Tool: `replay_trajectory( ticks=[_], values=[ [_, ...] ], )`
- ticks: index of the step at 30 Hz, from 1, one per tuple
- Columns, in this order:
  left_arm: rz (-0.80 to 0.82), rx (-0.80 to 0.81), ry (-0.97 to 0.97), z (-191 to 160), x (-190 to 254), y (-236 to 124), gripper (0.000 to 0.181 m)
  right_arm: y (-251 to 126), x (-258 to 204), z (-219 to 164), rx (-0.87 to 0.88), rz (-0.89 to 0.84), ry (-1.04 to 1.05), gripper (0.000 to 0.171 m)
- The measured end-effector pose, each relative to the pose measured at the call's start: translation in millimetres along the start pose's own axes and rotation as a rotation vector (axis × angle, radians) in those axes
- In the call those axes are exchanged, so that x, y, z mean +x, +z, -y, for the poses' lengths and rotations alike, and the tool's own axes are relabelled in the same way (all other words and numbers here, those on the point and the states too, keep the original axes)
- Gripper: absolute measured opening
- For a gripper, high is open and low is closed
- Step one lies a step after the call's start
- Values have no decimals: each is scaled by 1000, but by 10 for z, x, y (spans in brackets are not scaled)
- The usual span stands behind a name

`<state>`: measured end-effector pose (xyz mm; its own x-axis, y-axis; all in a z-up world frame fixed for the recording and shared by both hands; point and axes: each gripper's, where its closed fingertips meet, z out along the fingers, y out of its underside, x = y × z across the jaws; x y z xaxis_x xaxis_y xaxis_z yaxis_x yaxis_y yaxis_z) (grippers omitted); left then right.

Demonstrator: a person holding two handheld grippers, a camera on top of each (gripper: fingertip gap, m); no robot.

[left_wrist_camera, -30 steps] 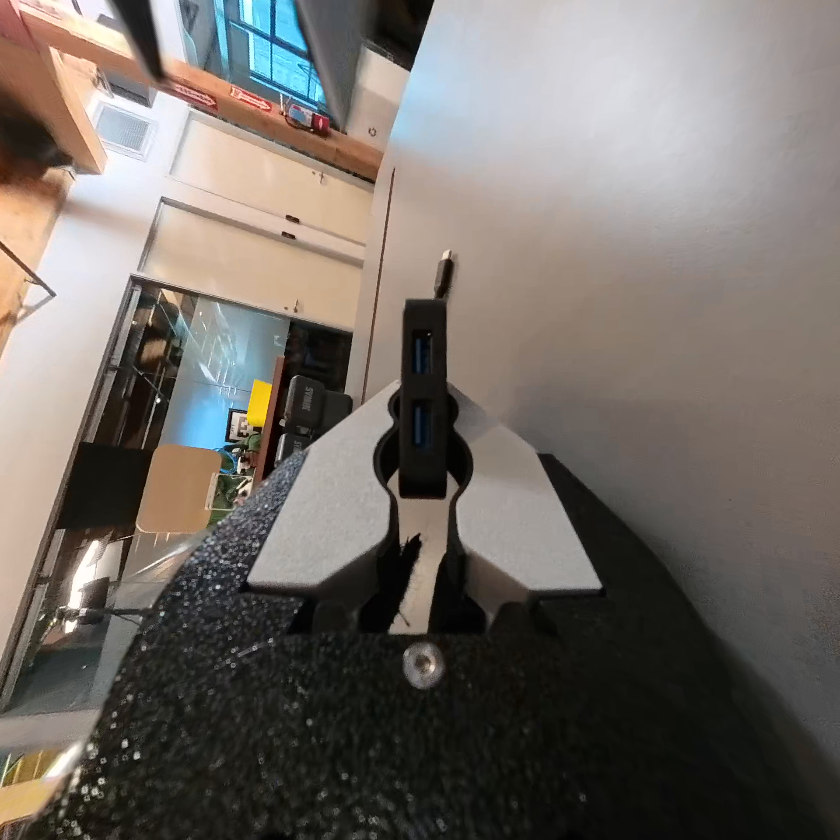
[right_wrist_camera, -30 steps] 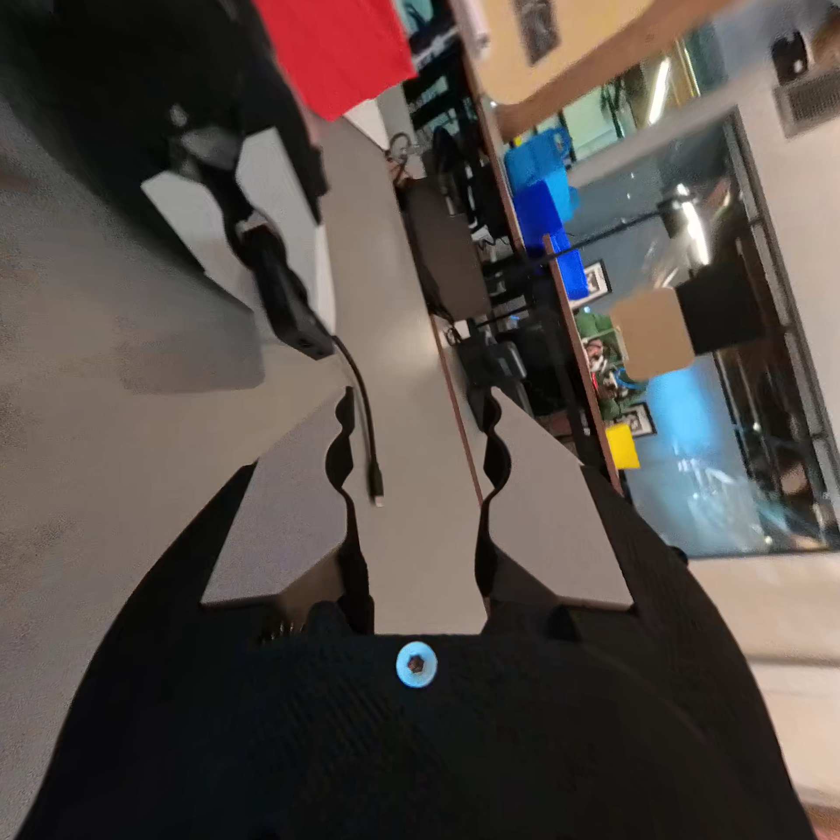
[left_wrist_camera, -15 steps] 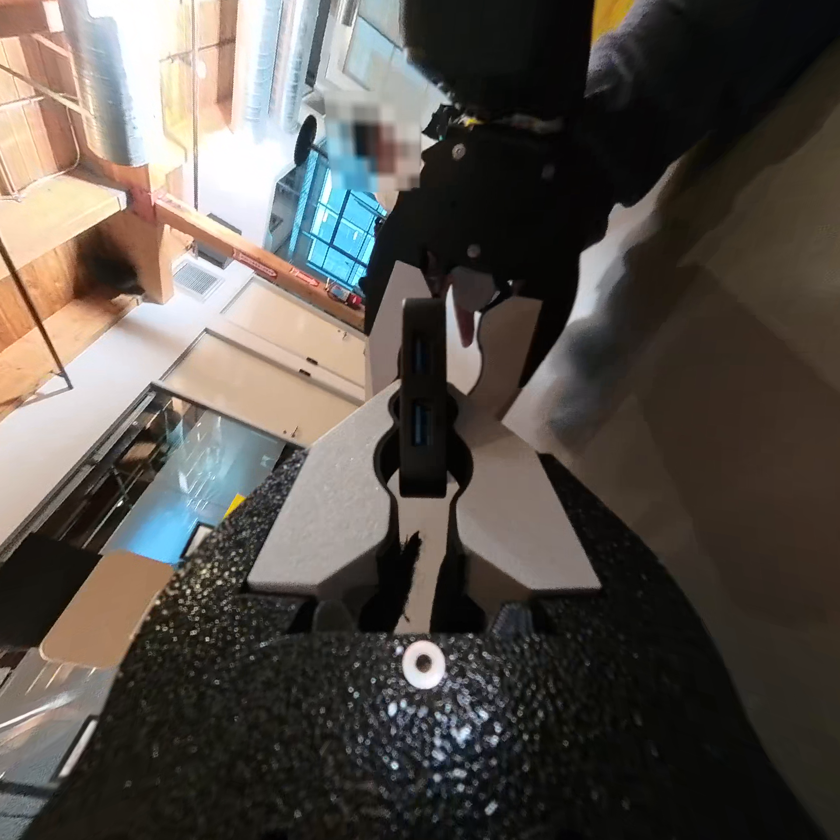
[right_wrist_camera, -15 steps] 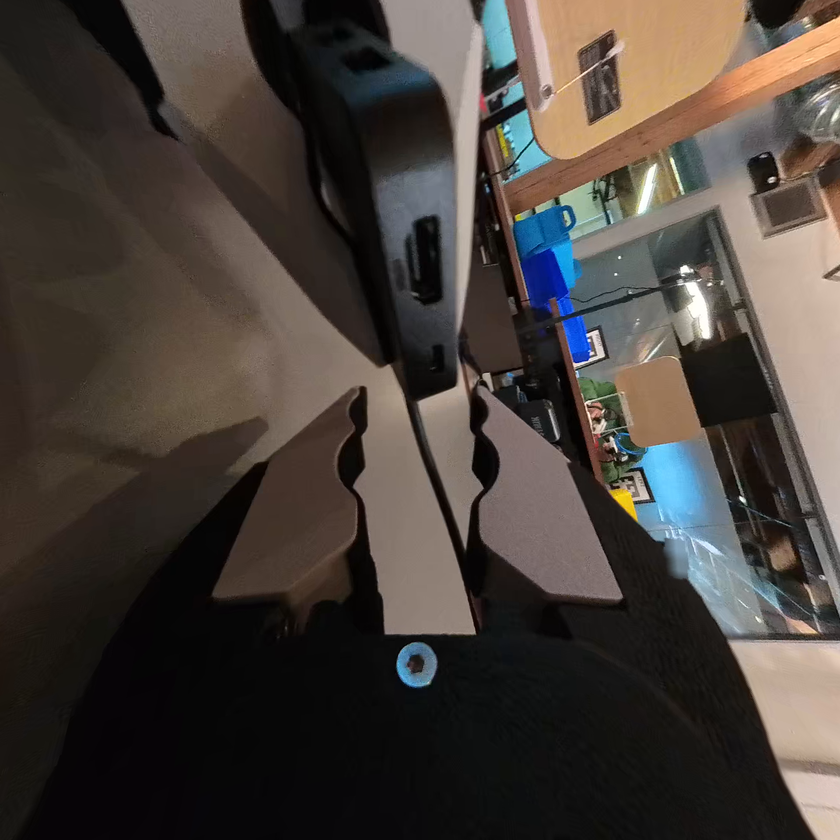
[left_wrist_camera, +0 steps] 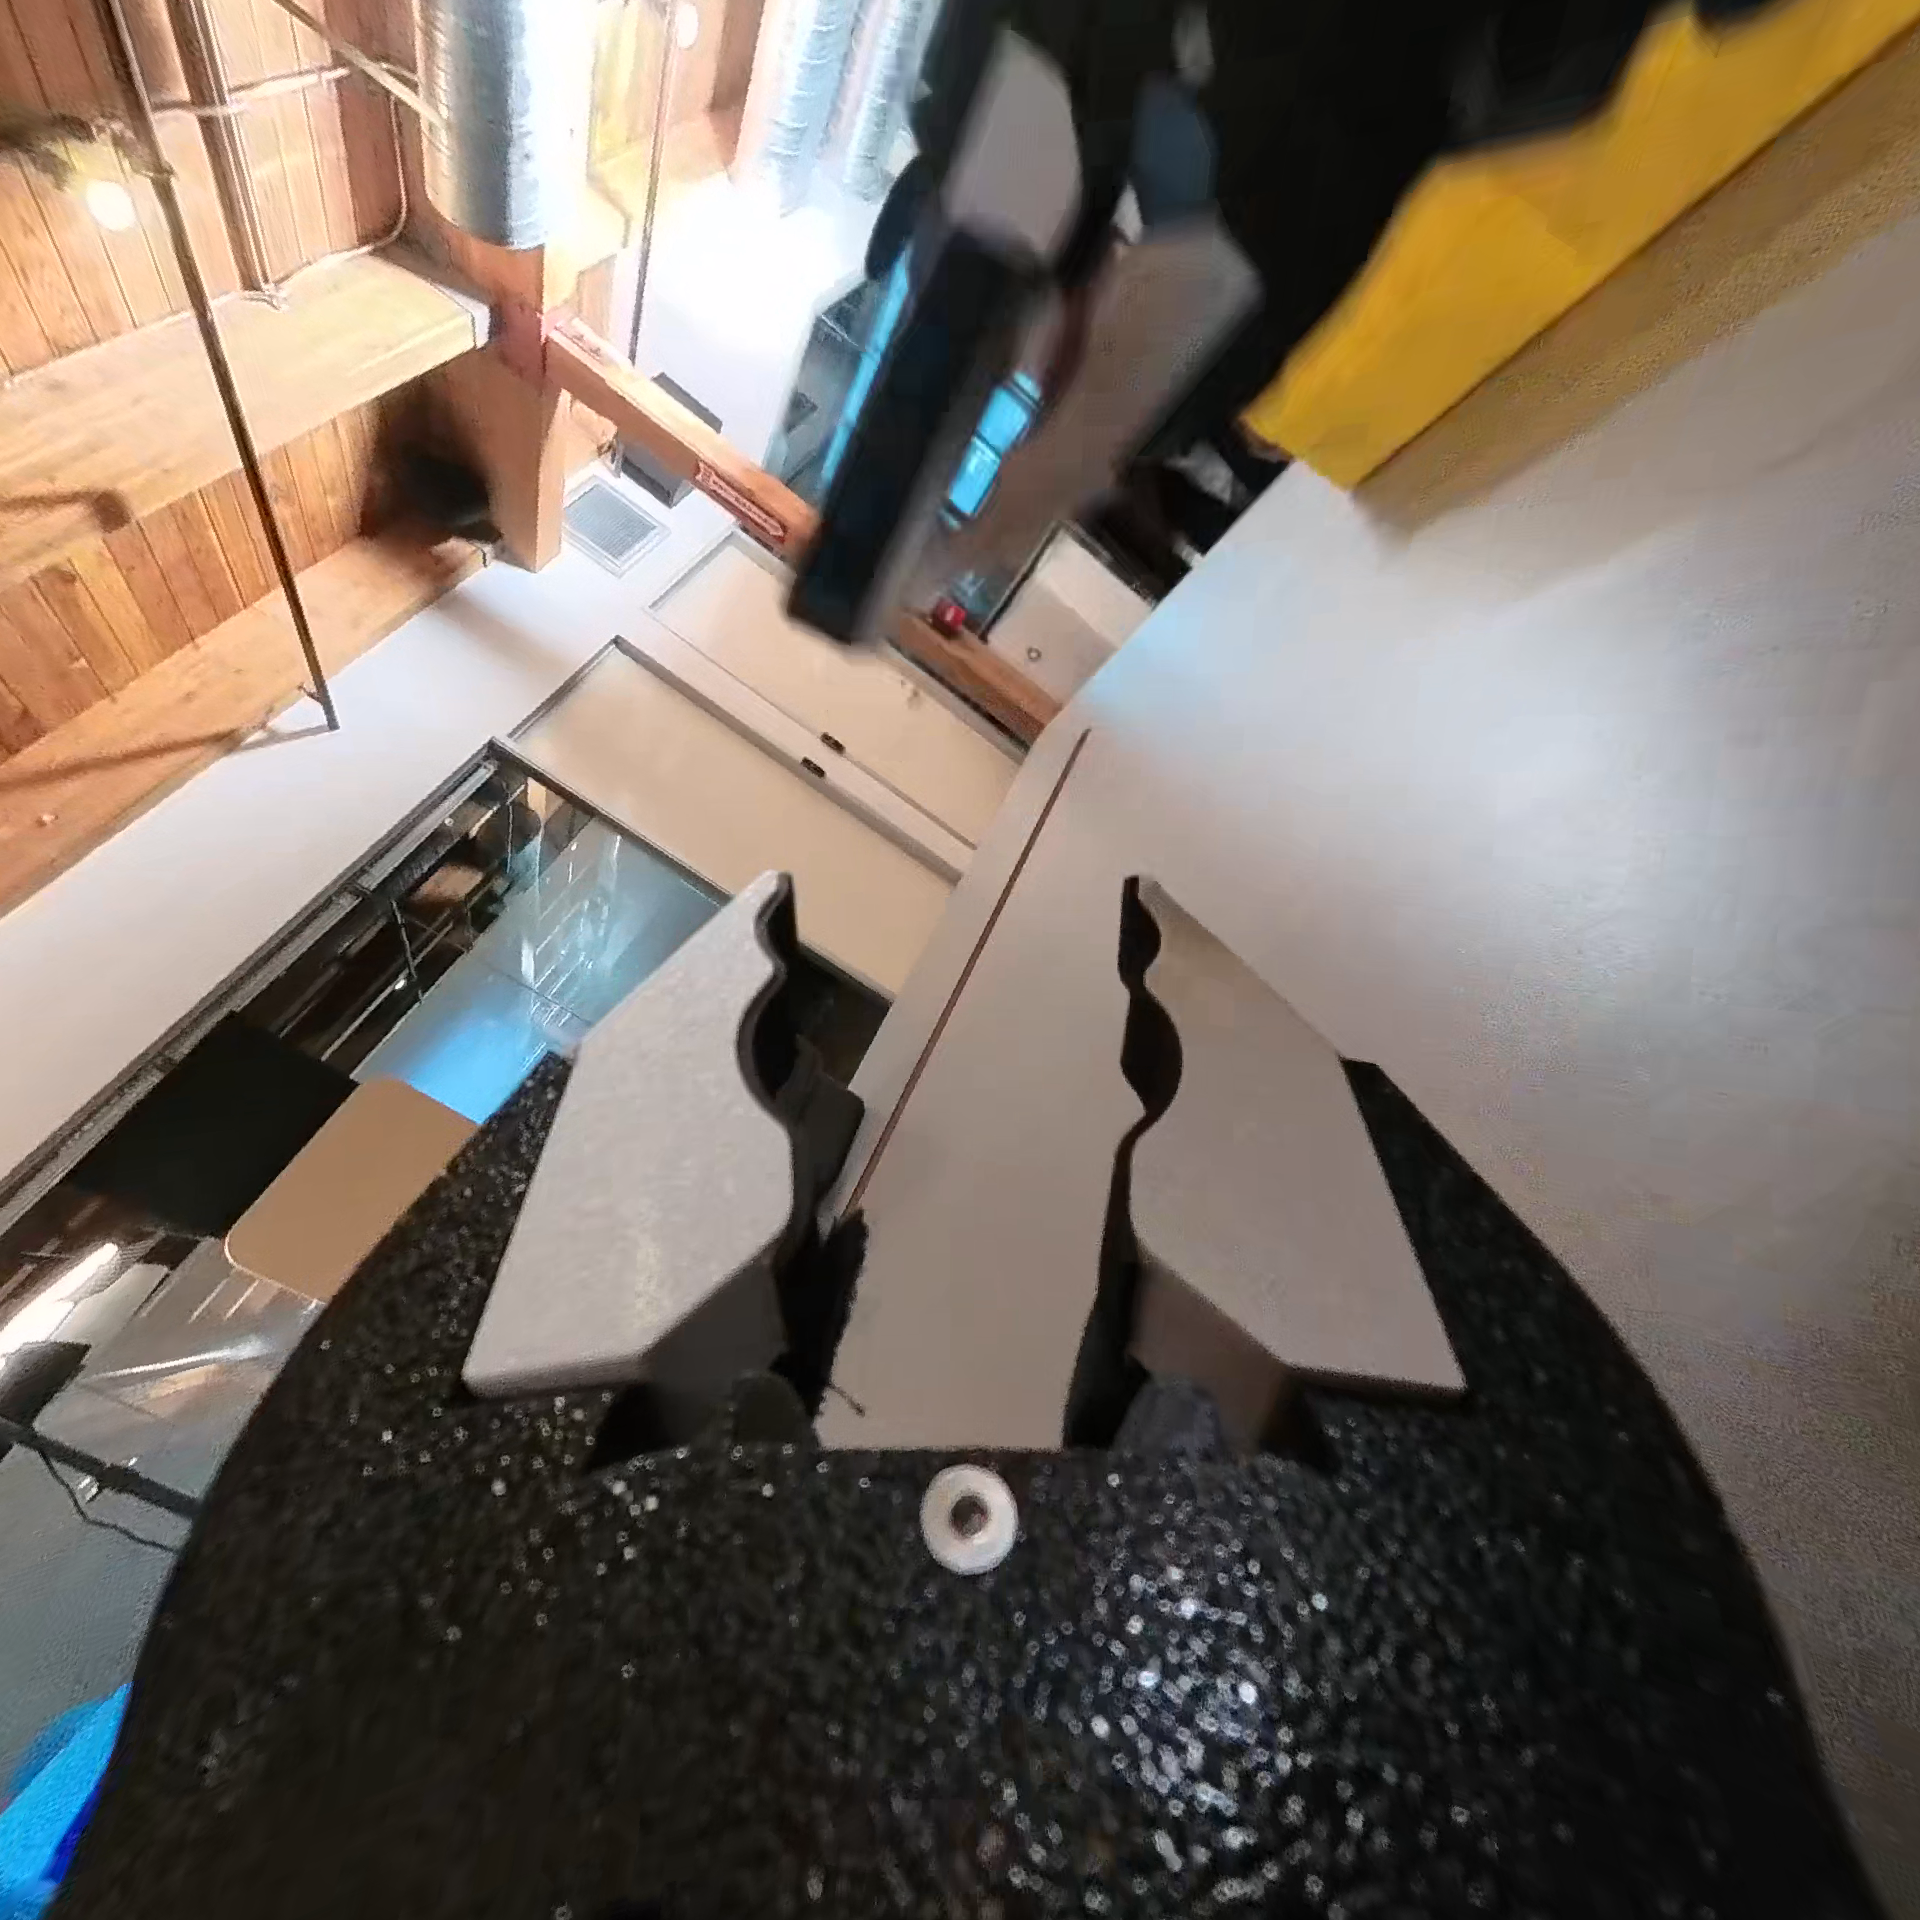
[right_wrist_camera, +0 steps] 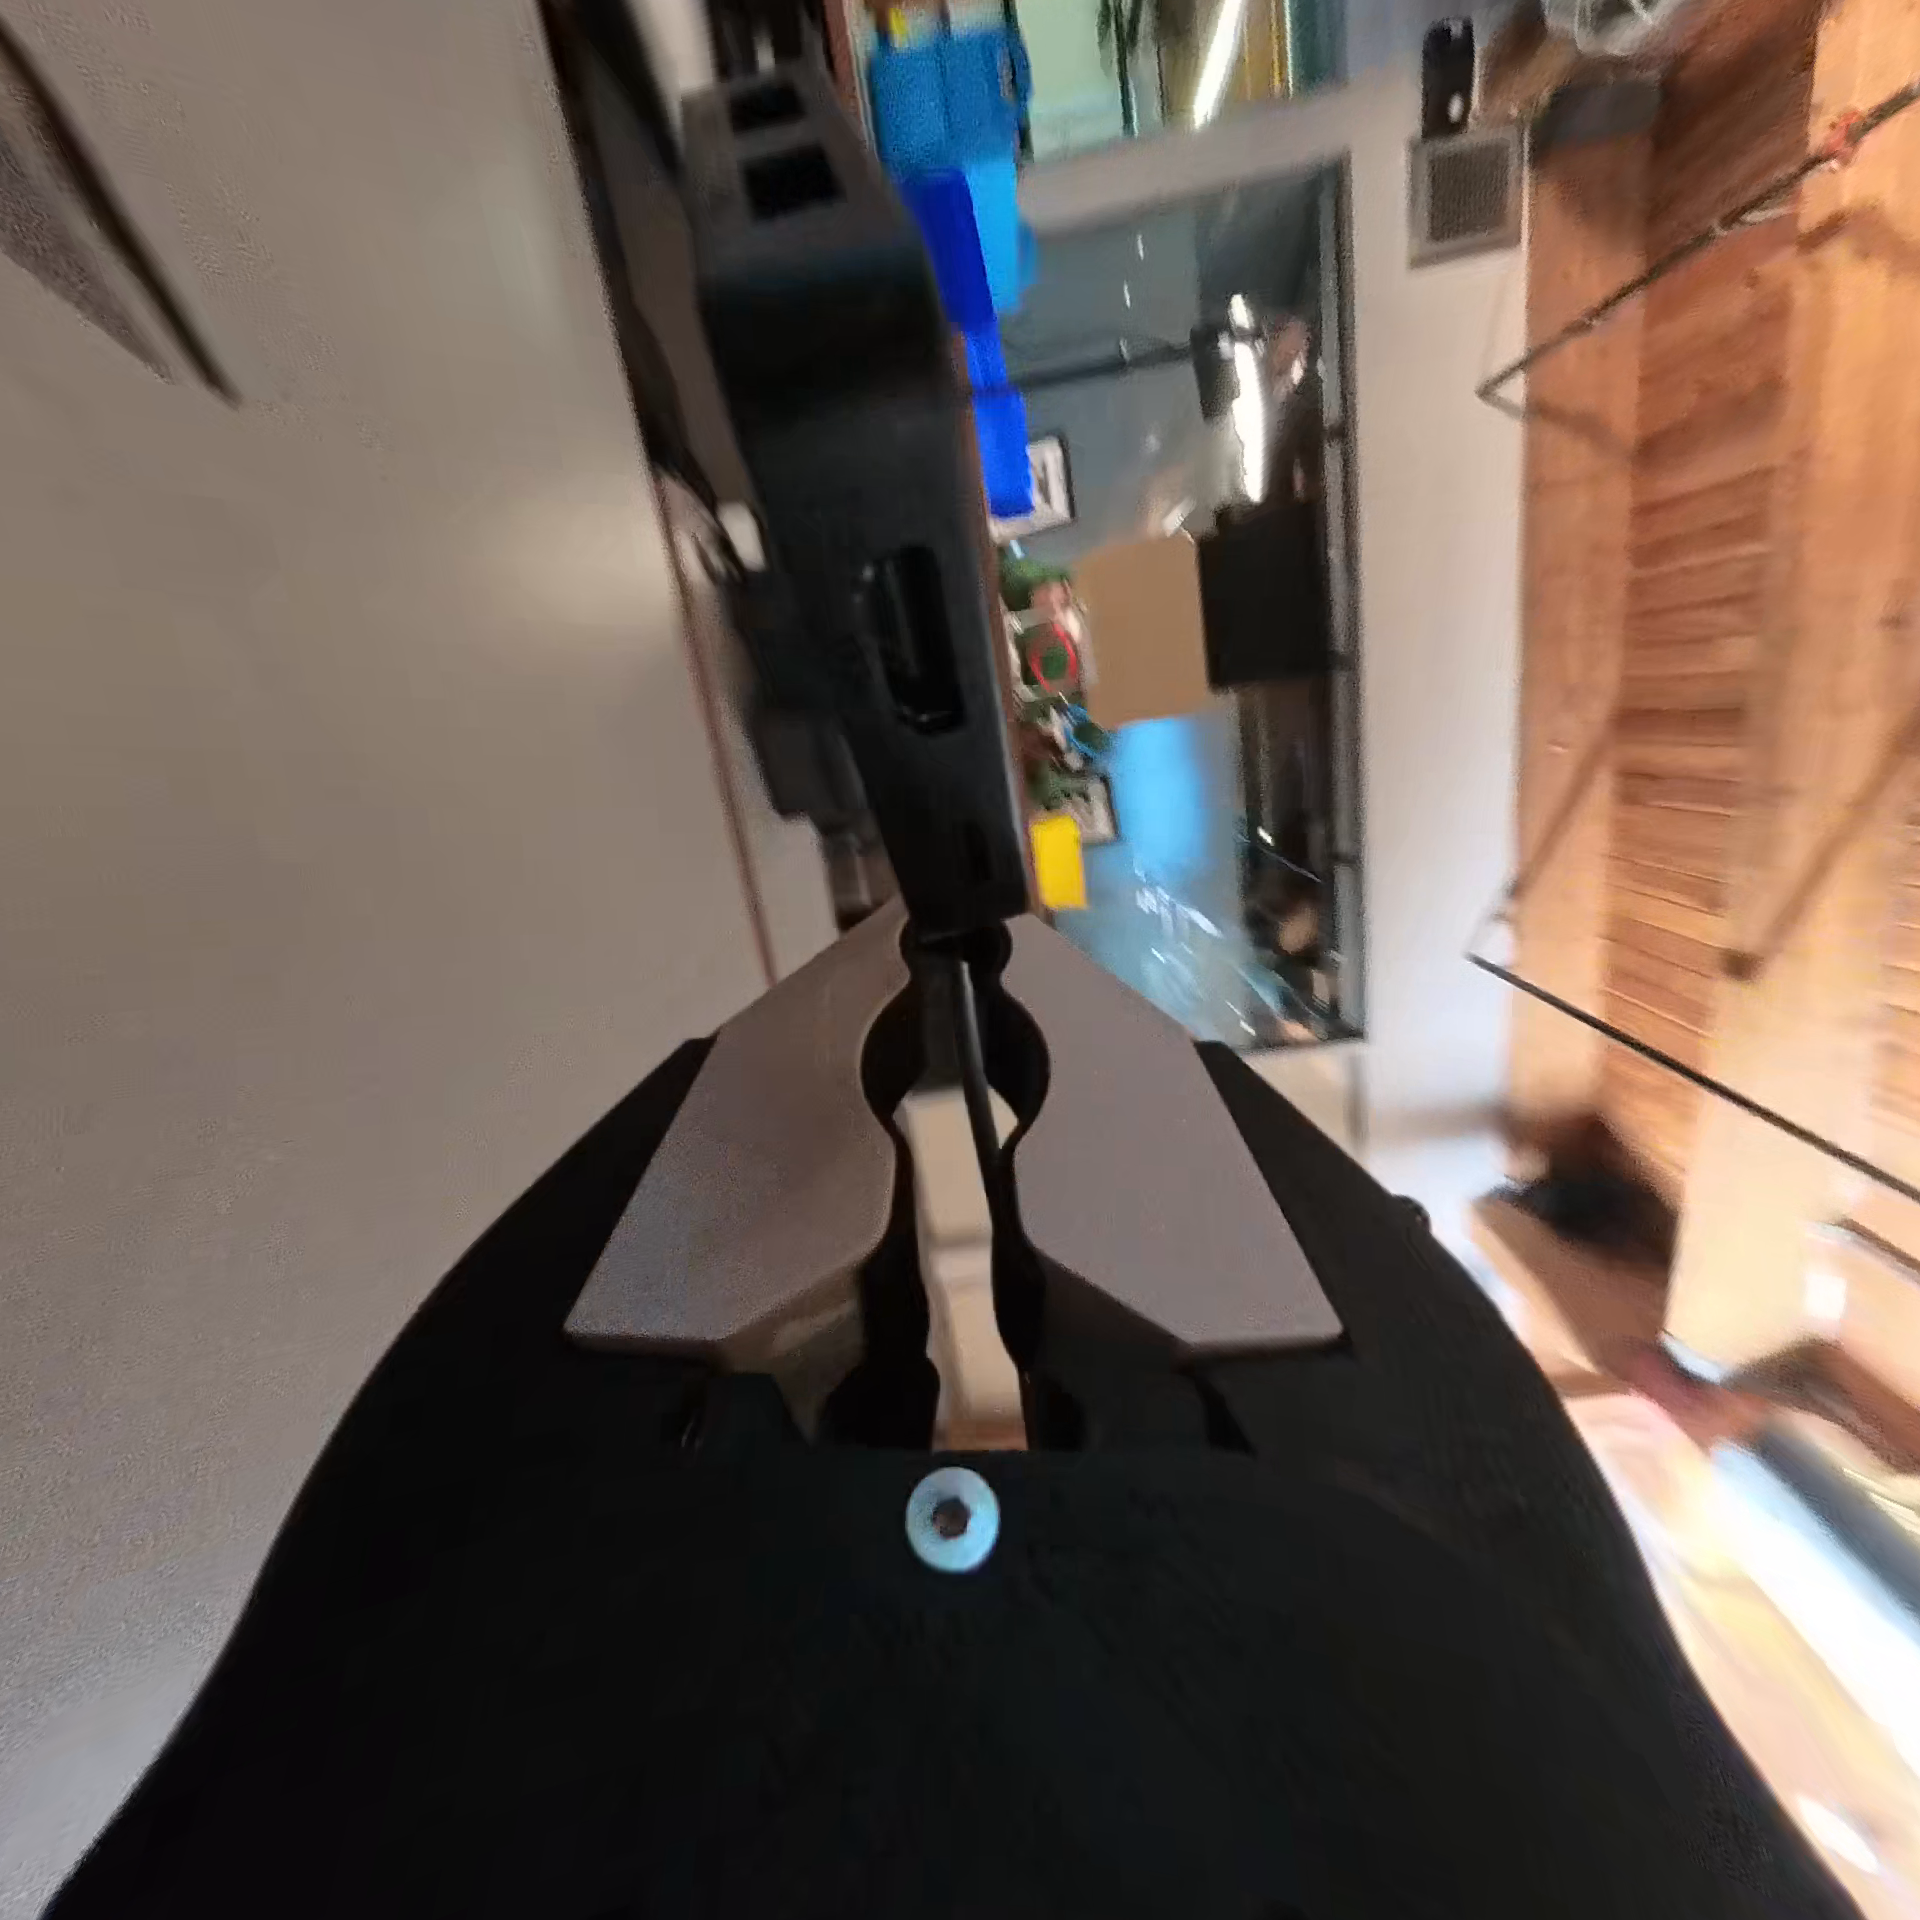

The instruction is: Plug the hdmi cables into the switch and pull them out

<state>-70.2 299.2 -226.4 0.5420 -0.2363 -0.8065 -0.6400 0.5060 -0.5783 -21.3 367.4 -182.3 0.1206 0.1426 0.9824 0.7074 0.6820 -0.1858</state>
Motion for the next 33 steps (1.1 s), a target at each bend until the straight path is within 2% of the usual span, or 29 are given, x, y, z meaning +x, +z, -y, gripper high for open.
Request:
replay_trajectory(
  ticks=[4, 10, 14, 16, 18, 20, 23, 27, 29, 31, 33],
  values=[
    [-38, -39, 75, -53, 115, 39, 54, -506, 698, -560, -251, -29, -190, 1],
    [-64, -69, 98, -107, 174, 80, 48, -1369, 1345, -2067, -707, 78, -384, 1],
    [-72, -81, 113, -132, 195, 87, 46, -1814, 1093, -3282, -1021, 379, -437, 2],
    [-84, -86, 119, -142, 217, 89, 44, -1976, 923, -3684, -1101, 503, -513, 1],
    [-91, -96, 131, -165, 231, 88, 42, -2060, 742, -3921, -1119, 580, -528, 3],
    [-94, -102, 135, -180, 234, 83, 42, -2090, 628, -4019, -1125, 589, -483, 12],
    [-102, -110, 128, -199, 241, 82, 40, -2161, 659, -4011, -1168, 548, -398, 45],
    [-117, -125, 140, -229, 272, 94, 38, -2292, 794, -3832, -1178, 466, -245, 47],
    [-121, -130, 146, -238, 281, 93, 36, -2393, 870, -3699, -1185, 382, -88, 47],
    [-121, -136, 152, -245, 284, 93, 35, -2413, 949, -3457, -1102, 232, 125, 47],
    [-122, -145, 148, -262, 285, 97, 35, -2374, 948, -3064, -939, 105, 370, 47]
  ],
)
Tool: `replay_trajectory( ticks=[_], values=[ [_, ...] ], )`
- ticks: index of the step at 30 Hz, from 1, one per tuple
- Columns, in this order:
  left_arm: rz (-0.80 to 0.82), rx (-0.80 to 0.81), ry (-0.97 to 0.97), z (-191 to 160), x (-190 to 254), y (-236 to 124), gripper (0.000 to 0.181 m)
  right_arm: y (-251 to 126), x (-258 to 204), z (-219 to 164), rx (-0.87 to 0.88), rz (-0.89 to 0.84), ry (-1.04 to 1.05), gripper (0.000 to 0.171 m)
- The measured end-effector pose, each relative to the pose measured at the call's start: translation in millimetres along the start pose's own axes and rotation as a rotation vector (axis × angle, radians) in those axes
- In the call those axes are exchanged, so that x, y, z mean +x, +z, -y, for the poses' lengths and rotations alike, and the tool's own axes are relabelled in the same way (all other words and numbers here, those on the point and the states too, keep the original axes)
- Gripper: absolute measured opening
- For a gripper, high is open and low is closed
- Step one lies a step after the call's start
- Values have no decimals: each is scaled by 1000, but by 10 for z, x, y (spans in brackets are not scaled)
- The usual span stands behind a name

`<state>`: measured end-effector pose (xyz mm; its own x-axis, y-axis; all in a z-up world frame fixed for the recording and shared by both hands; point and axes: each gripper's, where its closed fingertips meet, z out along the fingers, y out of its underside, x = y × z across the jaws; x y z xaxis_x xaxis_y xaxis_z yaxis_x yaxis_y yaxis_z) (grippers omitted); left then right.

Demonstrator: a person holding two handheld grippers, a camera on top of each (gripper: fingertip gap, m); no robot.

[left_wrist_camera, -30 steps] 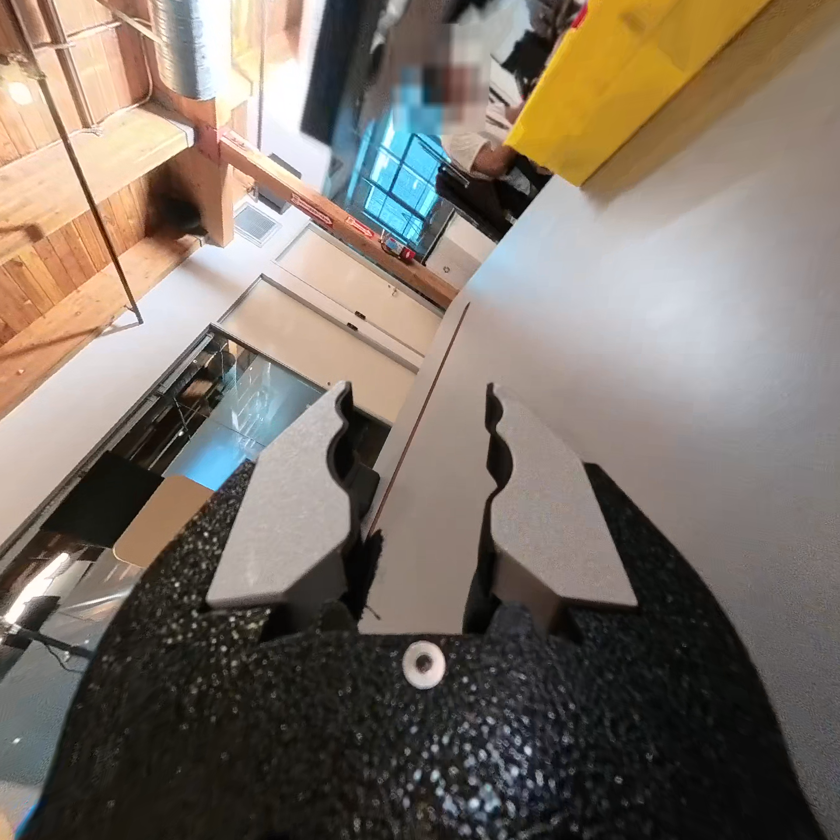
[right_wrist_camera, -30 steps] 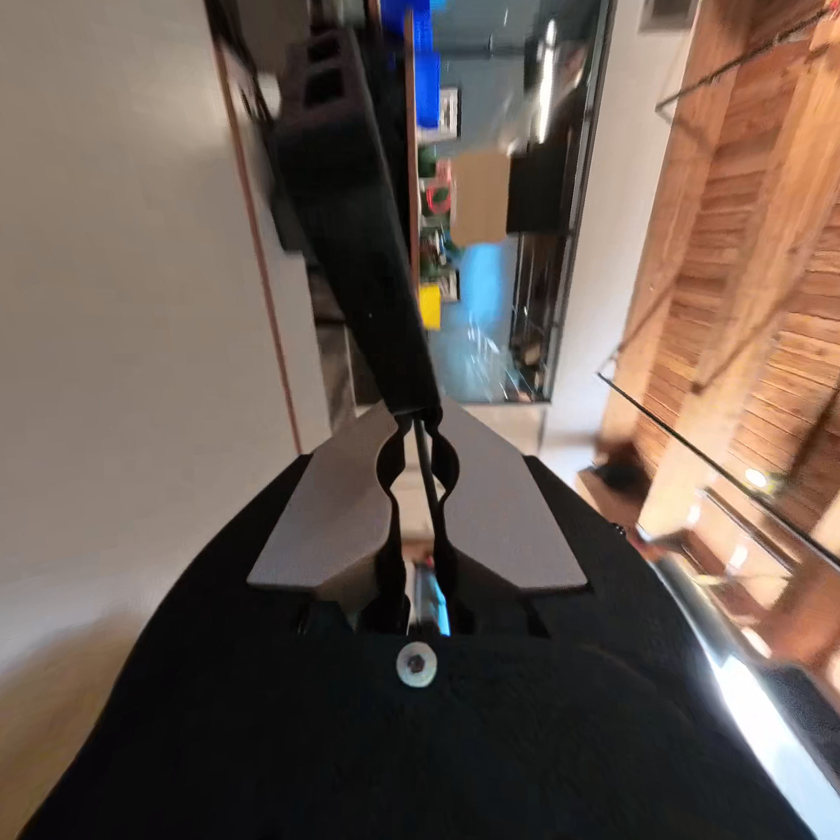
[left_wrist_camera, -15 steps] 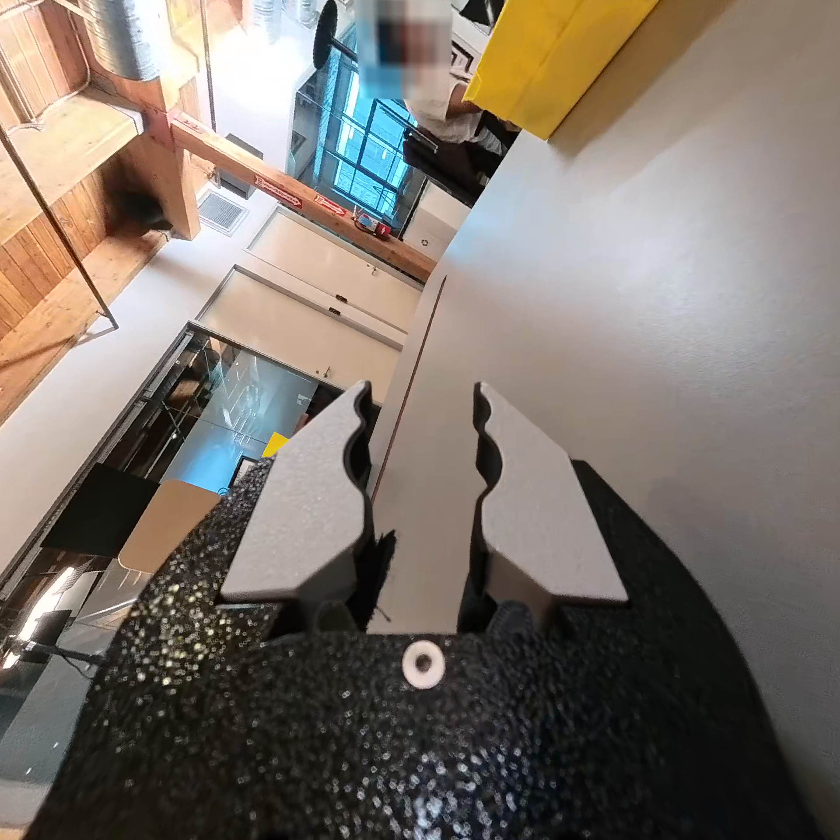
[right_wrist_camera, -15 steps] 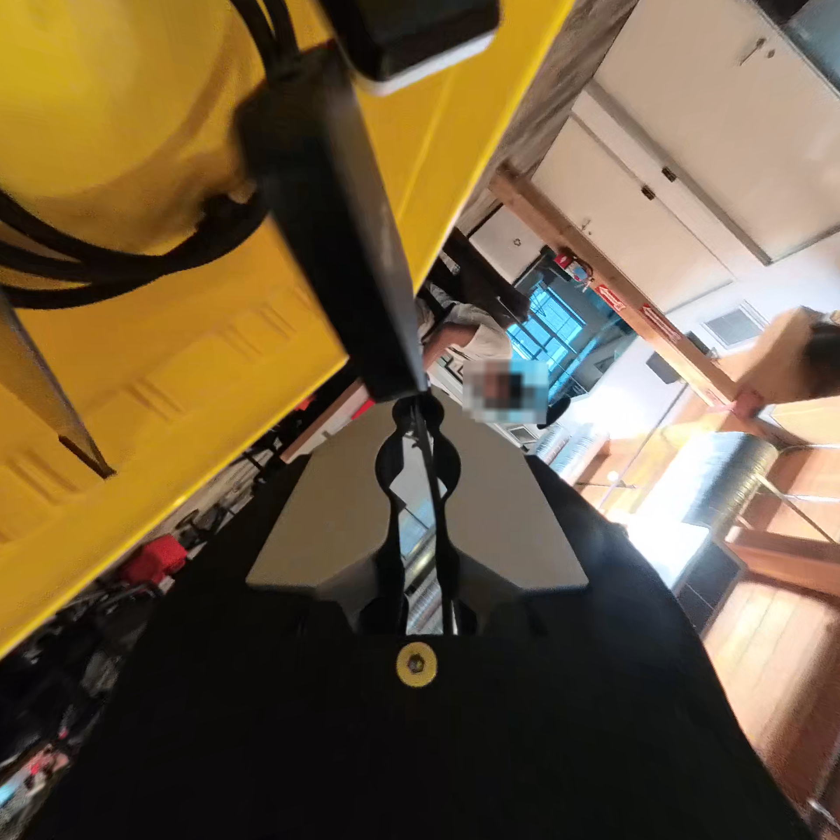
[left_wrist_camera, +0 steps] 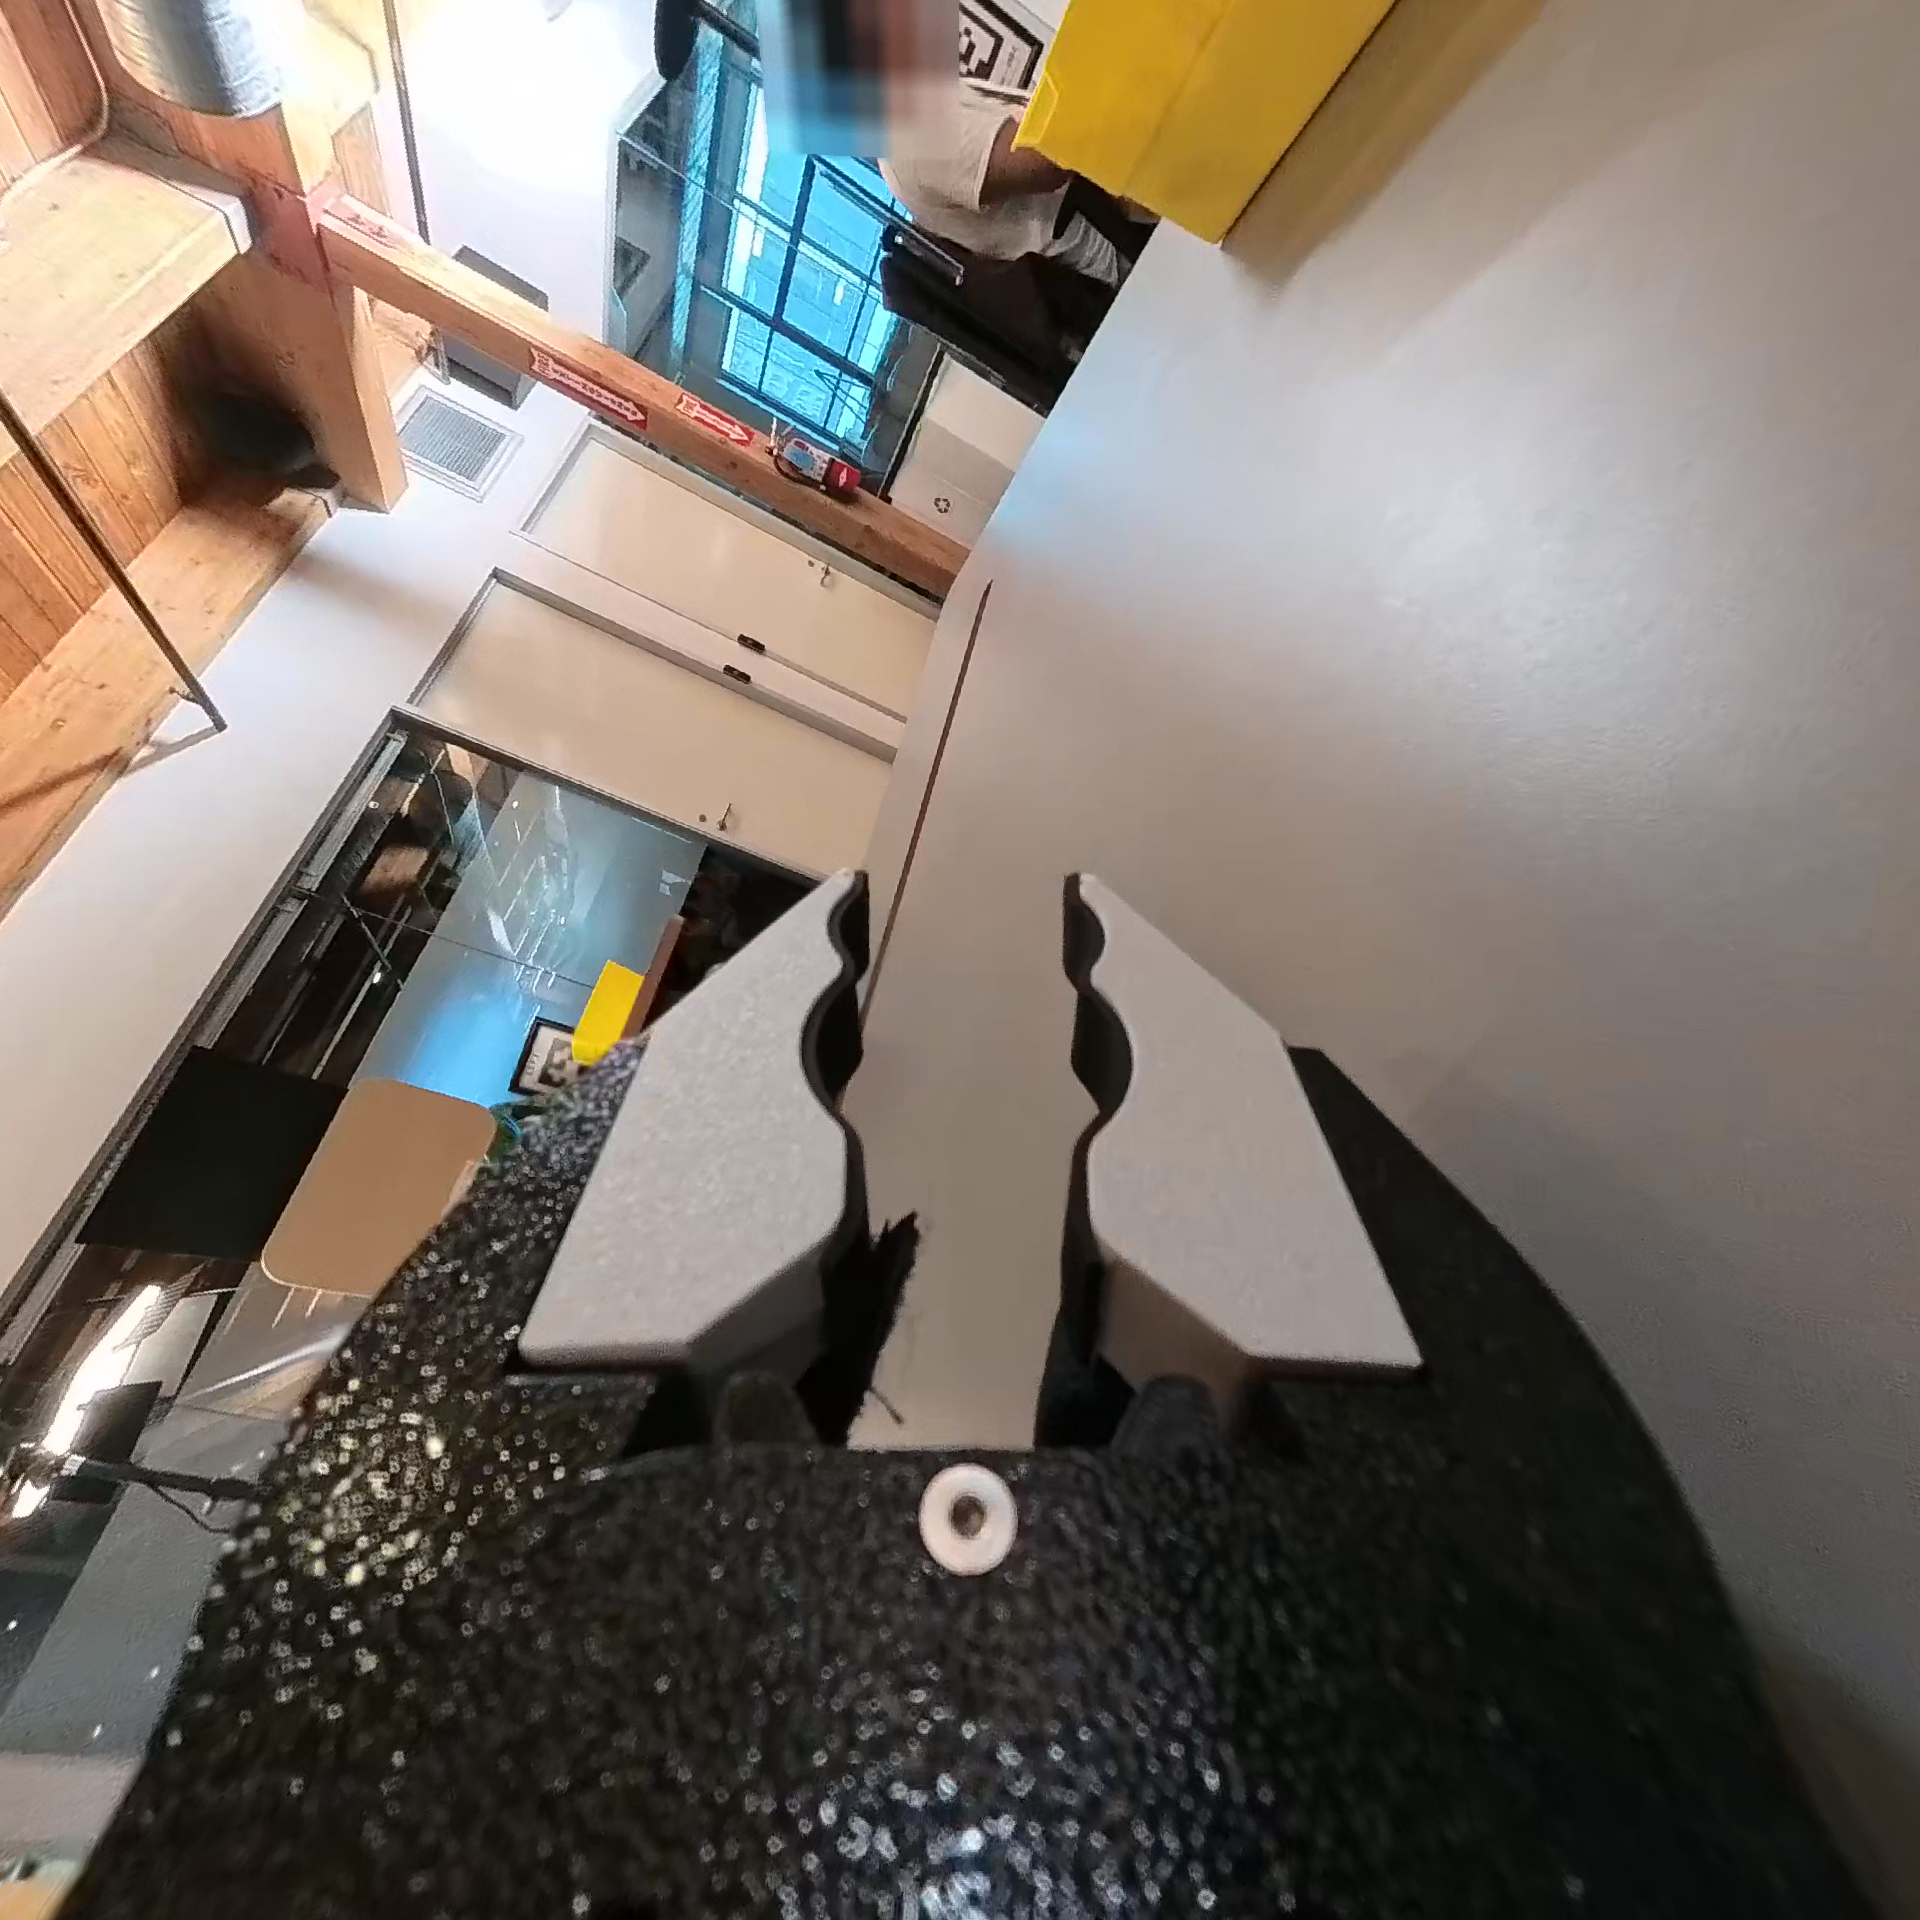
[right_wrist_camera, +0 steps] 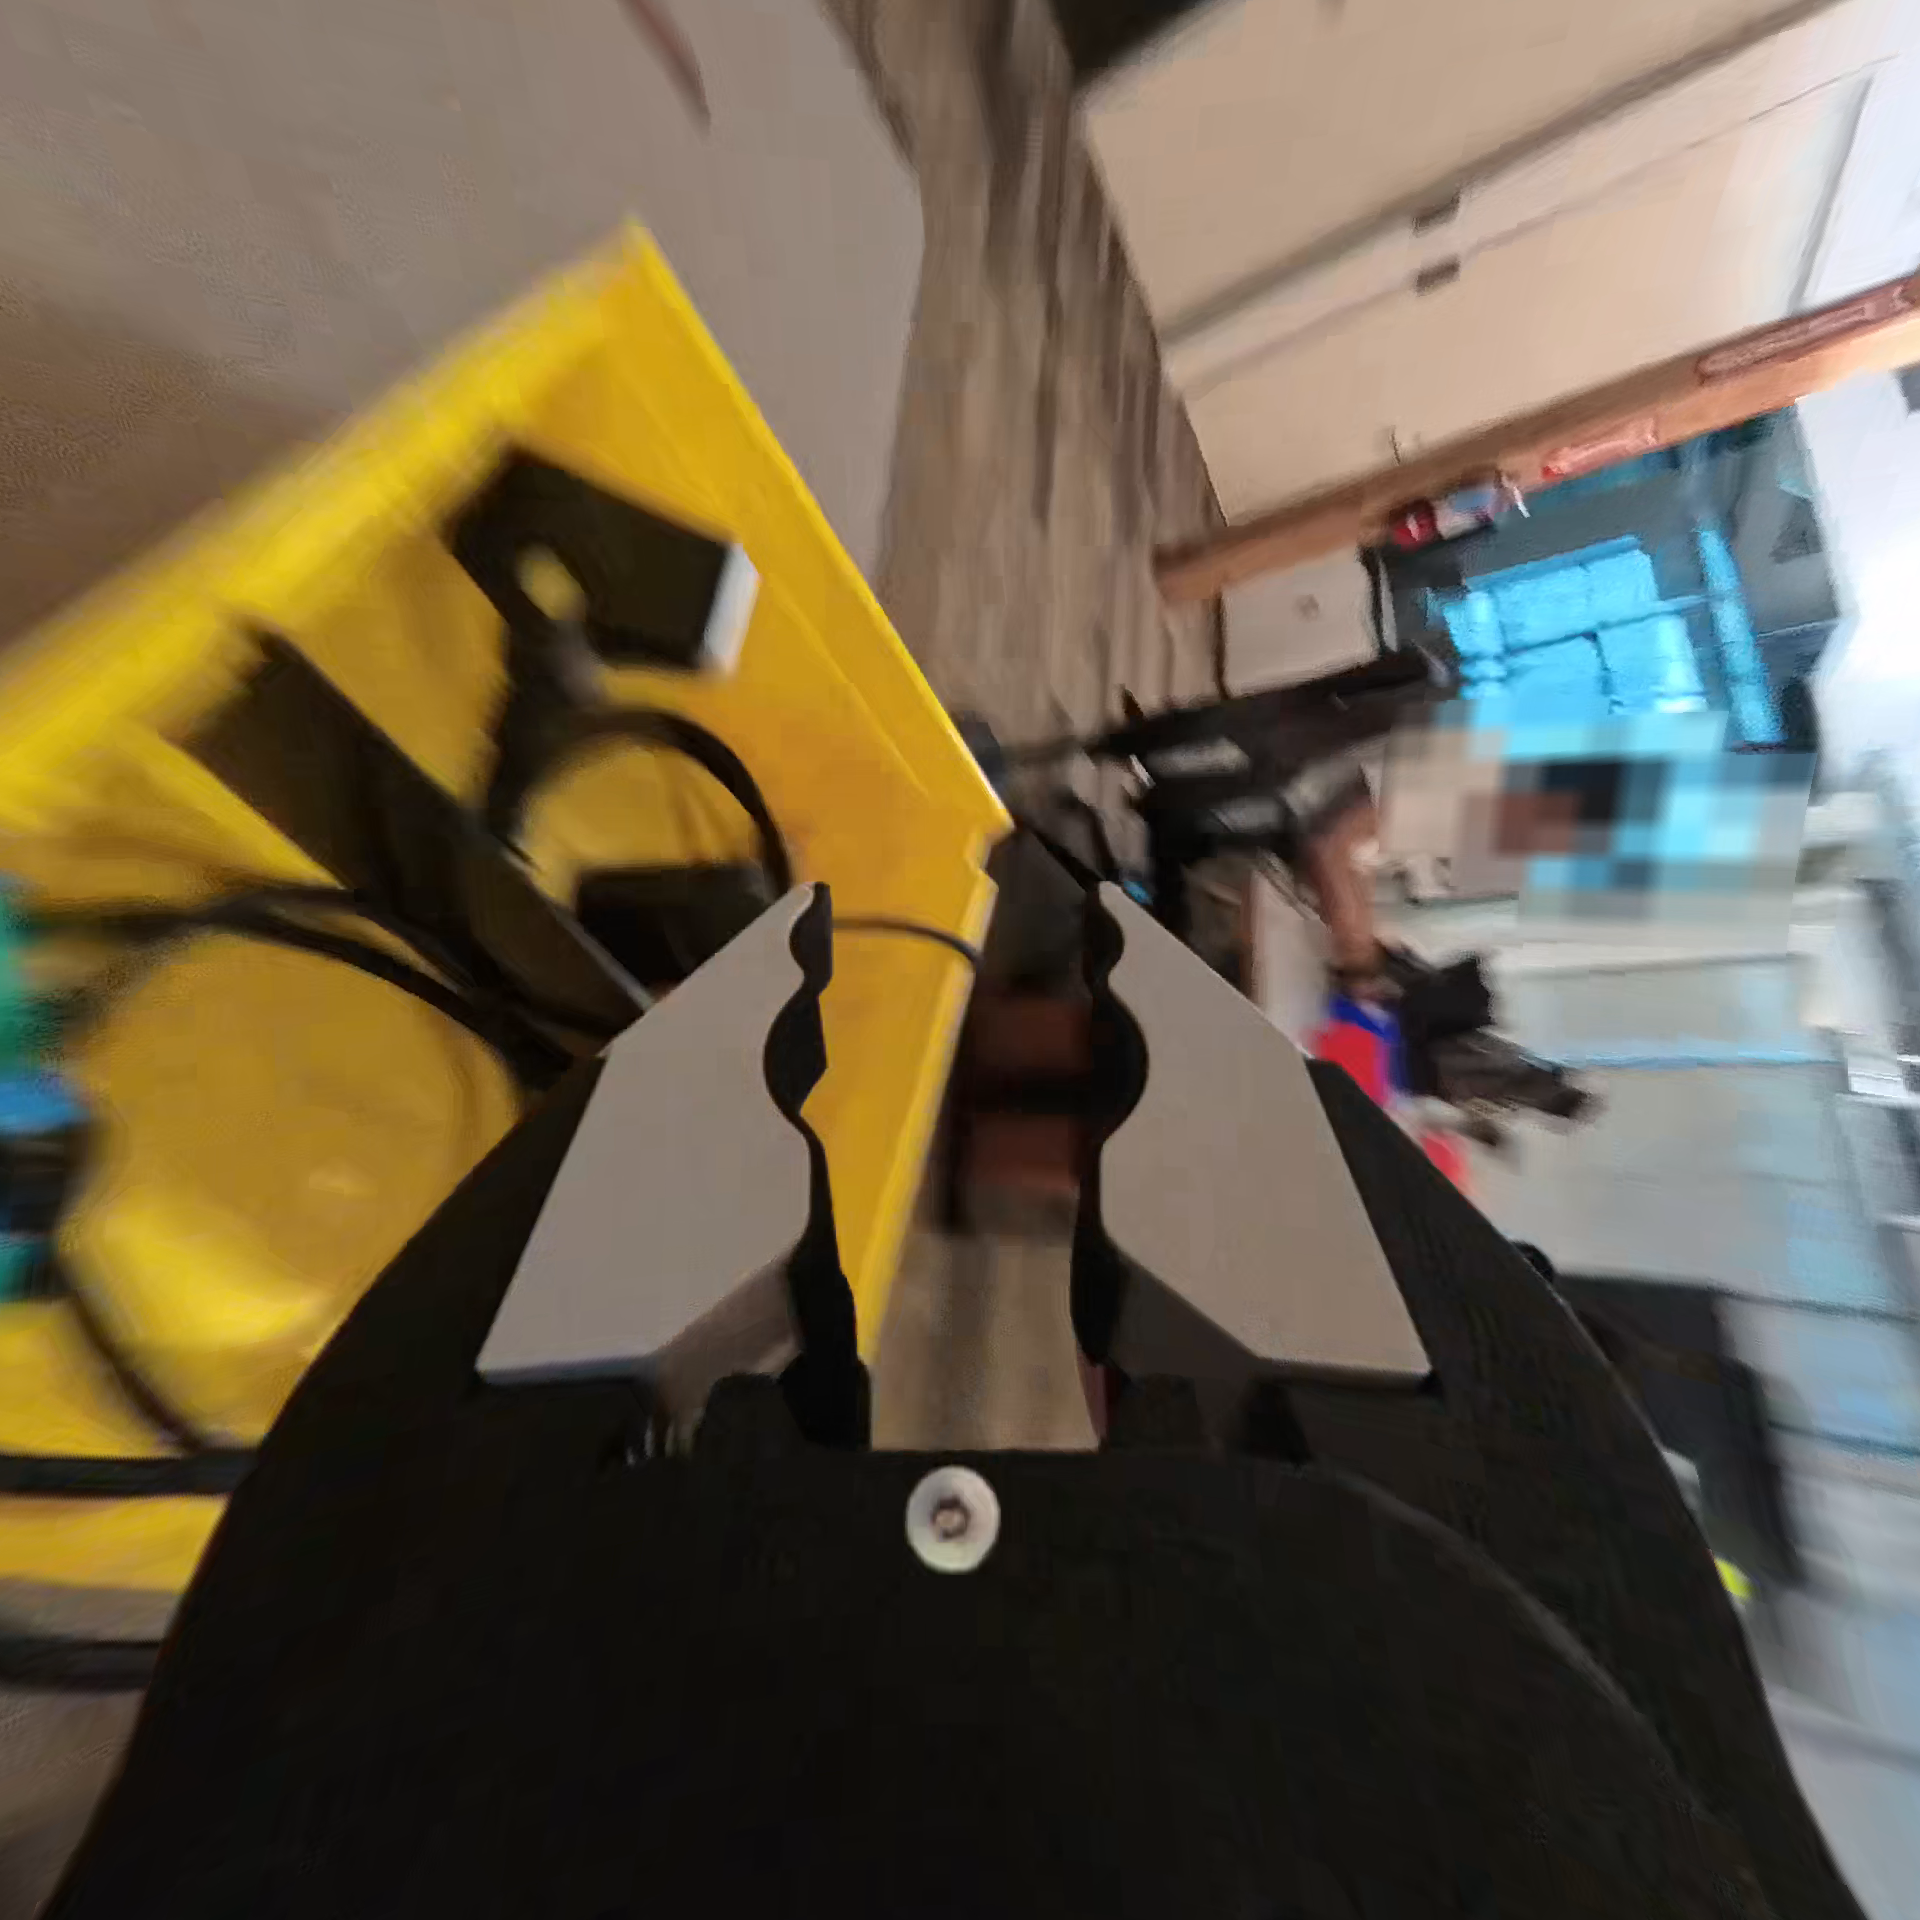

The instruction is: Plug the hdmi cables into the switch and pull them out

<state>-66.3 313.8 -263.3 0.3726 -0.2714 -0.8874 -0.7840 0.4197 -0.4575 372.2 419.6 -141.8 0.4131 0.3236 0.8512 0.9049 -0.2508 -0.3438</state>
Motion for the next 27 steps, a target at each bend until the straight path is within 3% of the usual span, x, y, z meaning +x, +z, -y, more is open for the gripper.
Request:
replay_trajectory(
  ticks=[3, 7, 11, 18, 23, 27],
  values=[
    [-3, -28, -31, -47, -6, 19, 36, -522, -441, 535, 324, 104, 241, 48],
    [0, -66, -116, -138, -51, 28, 37, -1158, -1172, 1332, 682, 258, 398, 50],
    [10, -73, -181, -186, -103, 17, 39, -1426, -1903, 1913, 924, 417, 512, 57],
    [8, -85, -198, -219, -109, 10, 39, -1482, -2429, 2351, 1124, 368, 471, 56],
    [-8, -94, -216, -250, -95, 38, 38, -1651, -2651, 2393, 1198, 285, 278, 48],
    [-7, -93, -238, -261, -109, 35, 37, -1652, -2708, 2390, 1200, 307, 254, 46]
  ],
)
